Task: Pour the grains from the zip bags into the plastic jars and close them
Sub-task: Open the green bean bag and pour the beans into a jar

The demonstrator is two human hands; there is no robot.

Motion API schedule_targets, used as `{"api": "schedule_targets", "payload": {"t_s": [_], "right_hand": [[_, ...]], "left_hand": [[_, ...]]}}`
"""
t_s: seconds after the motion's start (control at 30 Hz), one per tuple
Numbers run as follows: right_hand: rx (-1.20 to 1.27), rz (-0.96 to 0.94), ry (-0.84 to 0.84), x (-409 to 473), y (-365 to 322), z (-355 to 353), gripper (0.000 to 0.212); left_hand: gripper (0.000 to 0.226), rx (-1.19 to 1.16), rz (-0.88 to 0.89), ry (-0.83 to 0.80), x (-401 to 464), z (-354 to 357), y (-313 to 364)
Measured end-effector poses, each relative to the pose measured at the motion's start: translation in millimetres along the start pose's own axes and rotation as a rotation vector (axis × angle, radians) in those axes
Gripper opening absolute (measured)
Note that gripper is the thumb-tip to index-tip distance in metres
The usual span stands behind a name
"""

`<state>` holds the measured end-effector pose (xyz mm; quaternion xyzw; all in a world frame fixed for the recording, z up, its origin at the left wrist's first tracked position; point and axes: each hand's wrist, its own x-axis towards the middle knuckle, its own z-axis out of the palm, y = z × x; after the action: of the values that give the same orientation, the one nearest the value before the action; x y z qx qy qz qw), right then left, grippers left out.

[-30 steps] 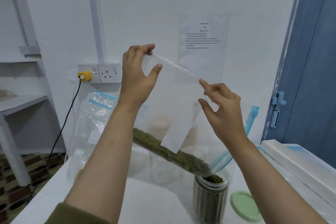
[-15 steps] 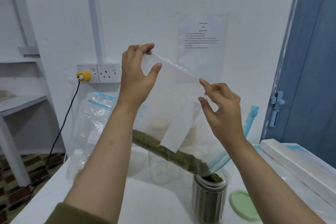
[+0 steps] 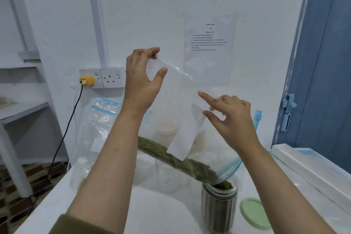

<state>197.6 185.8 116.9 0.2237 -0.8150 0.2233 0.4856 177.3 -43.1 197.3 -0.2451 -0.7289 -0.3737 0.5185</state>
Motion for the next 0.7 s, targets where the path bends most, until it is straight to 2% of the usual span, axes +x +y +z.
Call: {"api": "schedule_targets", "payload": {"t_s": [0.2, 0.7], "right_hand": [[-0.009, 0.014, 0.094, -1.1, -0.7, 3.9, 0.044], [0.021, 0.036, 0.126, -1.1, -3.5, 9.4, 0.041]], "left_hand": [[0.042, 0.004, 0.016, 0.004, 1.7, -0.6, 3.3], [0.042, 0.003, 0.023, 0.014, 2.2, 0.1, 1.7]]}}
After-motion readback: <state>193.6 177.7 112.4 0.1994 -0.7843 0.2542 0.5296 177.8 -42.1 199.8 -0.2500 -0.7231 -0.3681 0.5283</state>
